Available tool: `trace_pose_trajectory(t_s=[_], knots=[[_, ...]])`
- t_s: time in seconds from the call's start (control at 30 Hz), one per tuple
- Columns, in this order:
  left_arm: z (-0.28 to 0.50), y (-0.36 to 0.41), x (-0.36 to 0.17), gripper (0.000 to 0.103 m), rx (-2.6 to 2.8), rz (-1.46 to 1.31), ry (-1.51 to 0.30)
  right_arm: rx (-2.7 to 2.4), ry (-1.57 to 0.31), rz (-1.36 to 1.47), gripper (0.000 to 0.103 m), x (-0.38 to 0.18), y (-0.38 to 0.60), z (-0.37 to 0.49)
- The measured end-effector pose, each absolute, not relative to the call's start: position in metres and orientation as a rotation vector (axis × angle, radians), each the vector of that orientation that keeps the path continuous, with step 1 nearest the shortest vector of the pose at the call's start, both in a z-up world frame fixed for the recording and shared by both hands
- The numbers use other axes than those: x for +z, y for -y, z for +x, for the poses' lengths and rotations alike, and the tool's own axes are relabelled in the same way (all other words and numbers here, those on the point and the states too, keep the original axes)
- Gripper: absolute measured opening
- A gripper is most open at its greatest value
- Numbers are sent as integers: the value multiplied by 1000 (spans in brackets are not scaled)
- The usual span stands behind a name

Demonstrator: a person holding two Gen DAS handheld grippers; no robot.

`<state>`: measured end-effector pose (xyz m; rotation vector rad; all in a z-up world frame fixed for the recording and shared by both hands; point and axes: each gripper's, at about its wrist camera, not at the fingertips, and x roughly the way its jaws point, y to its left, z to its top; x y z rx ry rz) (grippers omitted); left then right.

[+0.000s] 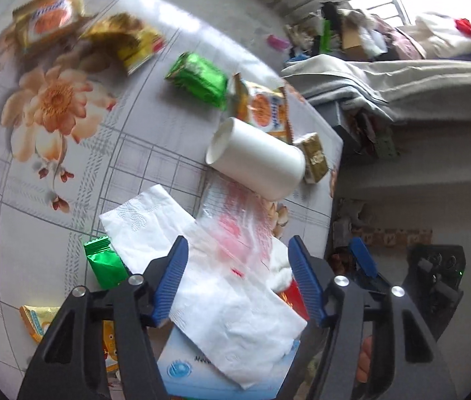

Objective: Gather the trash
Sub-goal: 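Reach the left tool to the clear plastic wrapper while the right tool reaches the white paper cup, then close the left tool on the wrapper while the right tool grips the paper cup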

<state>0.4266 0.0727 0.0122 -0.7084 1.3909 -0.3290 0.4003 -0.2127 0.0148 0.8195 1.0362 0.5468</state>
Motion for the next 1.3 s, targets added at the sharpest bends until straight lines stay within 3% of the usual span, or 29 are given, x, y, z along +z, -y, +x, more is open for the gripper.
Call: trace_pose_trajectory(t_s=[0.37,0.57,0.7,0.83,0.93,1.13,1.3], knots=[[448,-73,-14,41,-281,-747,-1472,515,-1227,929,60,-35,209,445],[455,-77,-17,40,-254,-734,-1476,512,-1256,903,53,-39,205,448],[460,-69,-20,40,-235,-709,-1479,519,-1264,878,40,-34,201,449],[464,-68,-24,30,-212,-689,-1477,531,-1256,875,22,-29,204,450],[466,-67,-26,21,-205,-682,-1474,537,-1240,862,16,-22,198,456],[465,-66,-23,13,-230,-681,-1447,578,-1198,895,3,-14,193,465],[465,-64,-12,10,-293,-705,-1388,625,-1136,922,2,-1,192,469]])
